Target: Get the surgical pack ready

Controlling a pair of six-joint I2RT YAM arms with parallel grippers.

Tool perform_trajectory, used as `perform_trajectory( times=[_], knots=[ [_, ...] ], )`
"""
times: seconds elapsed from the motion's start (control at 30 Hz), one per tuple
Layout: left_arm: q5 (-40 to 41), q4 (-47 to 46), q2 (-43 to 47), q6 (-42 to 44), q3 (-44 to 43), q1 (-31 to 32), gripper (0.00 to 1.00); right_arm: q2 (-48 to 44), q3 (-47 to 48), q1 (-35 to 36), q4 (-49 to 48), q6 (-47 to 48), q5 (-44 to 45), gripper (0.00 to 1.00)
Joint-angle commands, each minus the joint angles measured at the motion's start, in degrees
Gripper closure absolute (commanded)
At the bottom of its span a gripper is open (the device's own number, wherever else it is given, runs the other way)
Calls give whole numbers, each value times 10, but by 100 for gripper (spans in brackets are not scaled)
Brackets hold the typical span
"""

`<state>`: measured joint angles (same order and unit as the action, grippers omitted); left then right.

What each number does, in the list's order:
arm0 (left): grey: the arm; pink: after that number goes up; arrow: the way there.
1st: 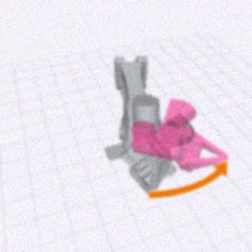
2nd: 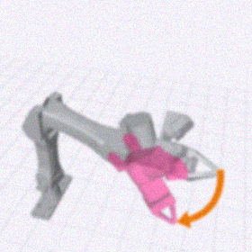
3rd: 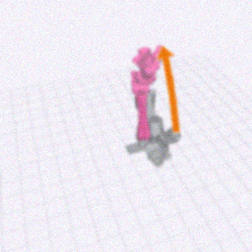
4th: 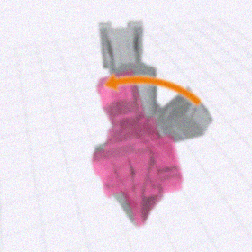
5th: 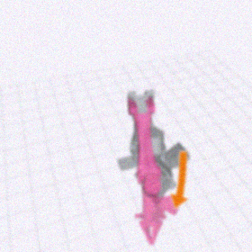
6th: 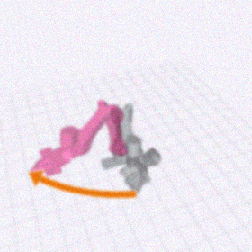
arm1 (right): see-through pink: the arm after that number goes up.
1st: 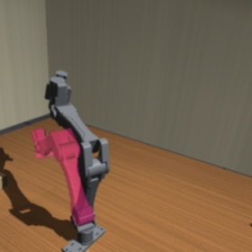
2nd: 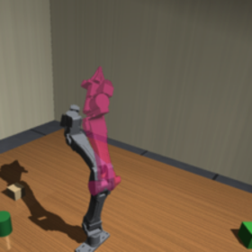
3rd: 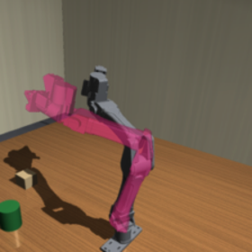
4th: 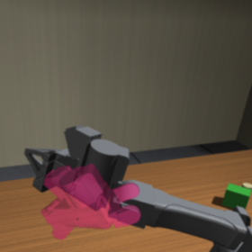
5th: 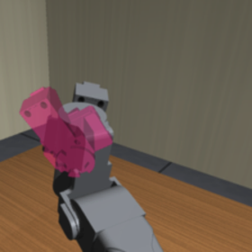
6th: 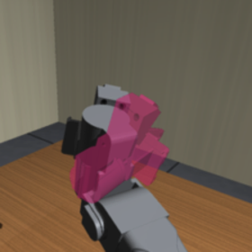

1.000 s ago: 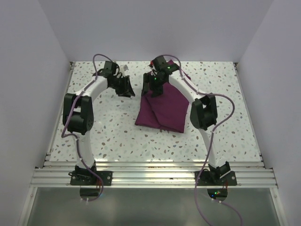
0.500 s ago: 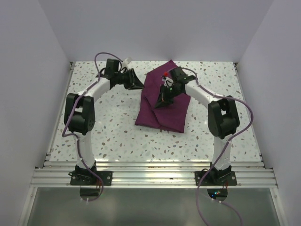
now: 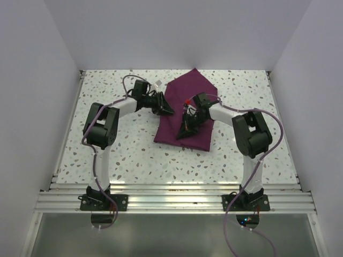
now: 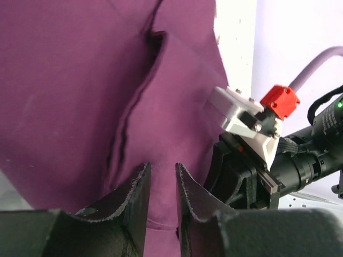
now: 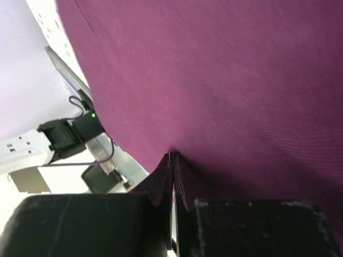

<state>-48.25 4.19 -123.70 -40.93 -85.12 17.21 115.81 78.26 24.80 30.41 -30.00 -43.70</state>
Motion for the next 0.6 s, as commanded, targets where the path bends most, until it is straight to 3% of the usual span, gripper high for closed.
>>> perform_trajectory(
  times=[0.0,0.3,0.57],
  knots=[
    [-6,-1,-9,9,-7,-5,71,-25,-25,0,-36,3,-31,100],
    [7,32,-15,34,-14,-7,72,-111,-62,-33,10,26,-17,100],
    [13,52,-15,53,-30,-11,72,-186,-194,-74,18,54,-9,100]
  ],
)
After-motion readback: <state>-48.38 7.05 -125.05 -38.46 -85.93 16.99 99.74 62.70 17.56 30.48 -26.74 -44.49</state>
